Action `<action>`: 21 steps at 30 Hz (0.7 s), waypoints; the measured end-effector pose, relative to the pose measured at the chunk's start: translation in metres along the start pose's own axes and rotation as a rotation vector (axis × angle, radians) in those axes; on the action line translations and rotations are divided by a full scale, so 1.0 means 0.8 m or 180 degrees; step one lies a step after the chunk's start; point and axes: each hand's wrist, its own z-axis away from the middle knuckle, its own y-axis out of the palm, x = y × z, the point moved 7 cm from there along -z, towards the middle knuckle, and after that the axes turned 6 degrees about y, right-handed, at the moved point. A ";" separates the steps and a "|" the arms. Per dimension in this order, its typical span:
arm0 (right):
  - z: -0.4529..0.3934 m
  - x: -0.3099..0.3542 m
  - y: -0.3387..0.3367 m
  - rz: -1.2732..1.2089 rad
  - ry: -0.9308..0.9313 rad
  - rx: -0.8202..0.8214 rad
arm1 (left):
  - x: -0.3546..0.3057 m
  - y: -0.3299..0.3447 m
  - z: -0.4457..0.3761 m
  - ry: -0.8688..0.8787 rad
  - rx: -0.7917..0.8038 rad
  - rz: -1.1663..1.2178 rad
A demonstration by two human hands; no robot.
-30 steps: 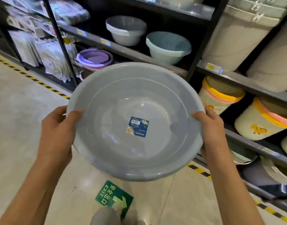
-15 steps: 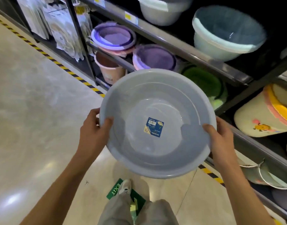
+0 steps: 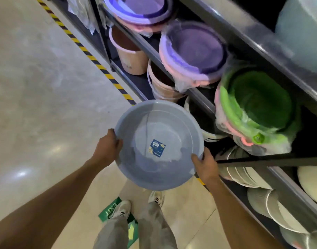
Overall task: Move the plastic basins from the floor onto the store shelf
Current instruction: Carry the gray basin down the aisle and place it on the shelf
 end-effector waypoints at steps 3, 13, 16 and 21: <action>-0.065 -0.027 0.029 -0.0080 -0.0034 0.0039 | 0.041 0.059 -0.043 -0.0092 0.0185 -0.0167; -0.243 -0.147 0.153 0.0242 0.0059 -0.0183 | 0.195 0.242 -0.161 -0.0721 0.0402 0.0132; -0.288 -0.185 0.184 0.0286 0.0047 -0.0209 | 0.230 0.288 -0.187 -0.0765 0.0504 0.0166; -0.356 -0.232 0.222 0.0361 0.0081 -0.0225 | 0.262 0.340 -0.236 -0.0588 0.0523 0.0199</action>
